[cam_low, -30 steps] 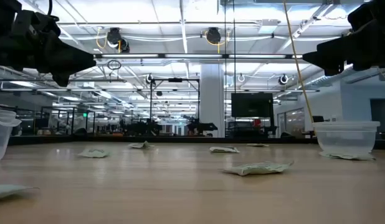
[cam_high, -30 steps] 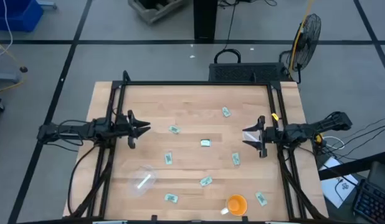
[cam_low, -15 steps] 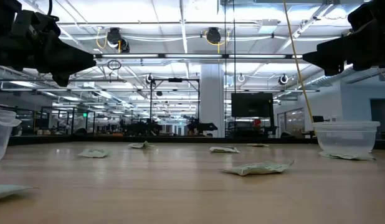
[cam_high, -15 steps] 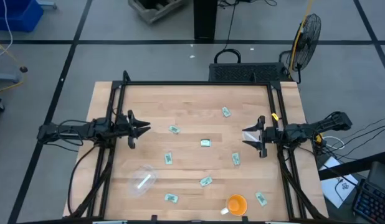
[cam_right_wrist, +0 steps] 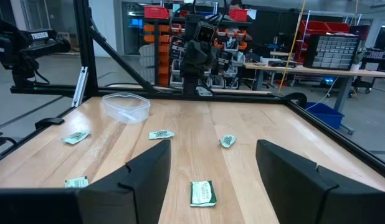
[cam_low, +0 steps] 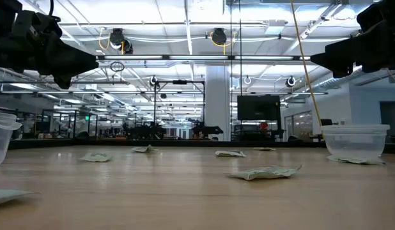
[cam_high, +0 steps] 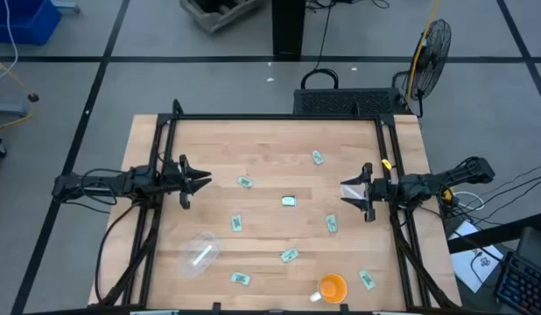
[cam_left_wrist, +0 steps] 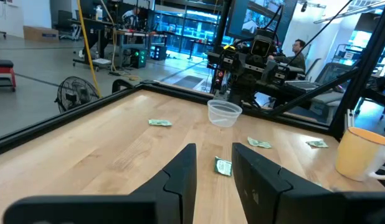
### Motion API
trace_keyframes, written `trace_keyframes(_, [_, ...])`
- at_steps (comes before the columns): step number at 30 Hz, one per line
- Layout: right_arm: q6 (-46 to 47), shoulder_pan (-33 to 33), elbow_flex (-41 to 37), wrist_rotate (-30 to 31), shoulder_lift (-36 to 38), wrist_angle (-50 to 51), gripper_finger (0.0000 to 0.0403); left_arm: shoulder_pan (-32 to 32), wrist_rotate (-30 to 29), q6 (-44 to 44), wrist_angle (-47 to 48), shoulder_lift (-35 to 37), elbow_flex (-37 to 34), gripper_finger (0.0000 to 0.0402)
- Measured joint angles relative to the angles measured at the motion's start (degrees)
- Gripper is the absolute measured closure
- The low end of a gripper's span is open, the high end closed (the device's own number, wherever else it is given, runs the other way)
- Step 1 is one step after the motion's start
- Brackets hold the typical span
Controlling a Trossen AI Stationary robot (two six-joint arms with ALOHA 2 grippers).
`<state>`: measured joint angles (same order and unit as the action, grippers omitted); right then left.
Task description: Pick and place Stevia / Truvia into bins
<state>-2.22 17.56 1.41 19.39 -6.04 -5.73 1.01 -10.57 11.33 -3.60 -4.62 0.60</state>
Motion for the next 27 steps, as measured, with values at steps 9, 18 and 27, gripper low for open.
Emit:
trace_keyframes(9, [0.0,0.0,0.0,0.0,0.0,0.0,0.0174,0.0,0.0,0.0,0.0,0.0,0.0,0.0295])
trace_keyframes(18, [-11.5,0.0,0.0,0.0,0.0,0.0,0.0174,0.0,0.0,0.0,0.0,0.0,0.0,0.0295])
trace_keyframes(27, [-5.9,0.0,0.0,0.0,0.0,0.0,0.0174,0.0,0.0,1.3,0.0,0.0,0.0,0.0295])
